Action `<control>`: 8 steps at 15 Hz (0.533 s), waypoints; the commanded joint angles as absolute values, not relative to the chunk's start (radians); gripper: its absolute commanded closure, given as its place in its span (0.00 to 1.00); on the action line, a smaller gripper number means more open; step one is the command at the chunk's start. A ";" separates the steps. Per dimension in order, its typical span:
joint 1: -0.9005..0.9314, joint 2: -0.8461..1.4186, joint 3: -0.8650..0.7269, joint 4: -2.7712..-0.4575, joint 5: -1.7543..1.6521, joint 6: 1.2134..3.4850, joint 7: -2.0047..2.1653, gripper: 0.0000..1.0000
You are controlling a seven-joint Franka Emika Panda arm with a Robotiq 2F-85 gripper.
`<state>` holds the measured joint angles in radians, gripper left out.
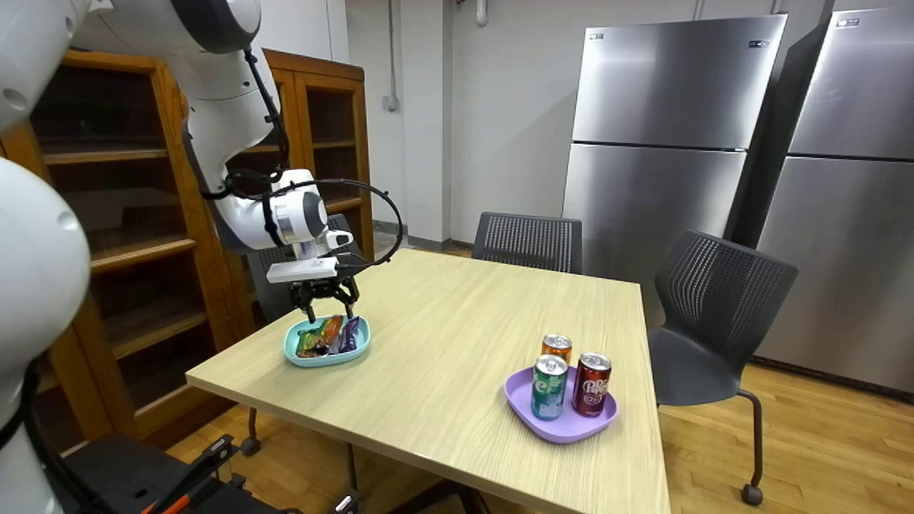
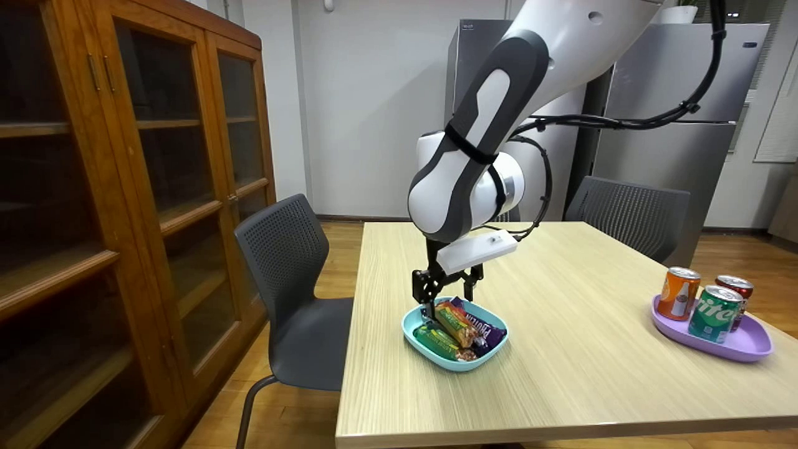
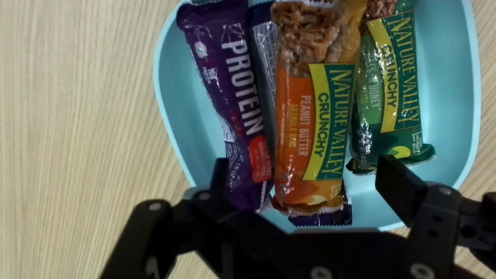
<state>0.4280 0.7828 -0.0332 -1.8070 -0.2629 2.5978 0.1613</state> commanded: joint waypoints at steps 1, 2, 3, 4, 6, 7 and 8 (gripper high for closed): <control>0.405 0.735 -0.026 -1.839 -0.273 2.600 0.159 0.00; 0.399 0.731 -0.028 -1.839 -0.271 2.603 0.163 0.00; 0.394 0.727 -0.030 -1.837 -0.269 2.602 0.165 0.00; 0.388 0.723 -0.034 -1.836 -0.267 2.602 0.170 0.00; 0.369 0.711 -0.037 -1.835 -0.260 2.604 0.172 0.00; 0.362 0.705 -0.038 -1.835 -0.258 2.607 0.176 0.00; 0.351 0.698 -0.040 -1.836 -0.254 2.611 0.178 0.00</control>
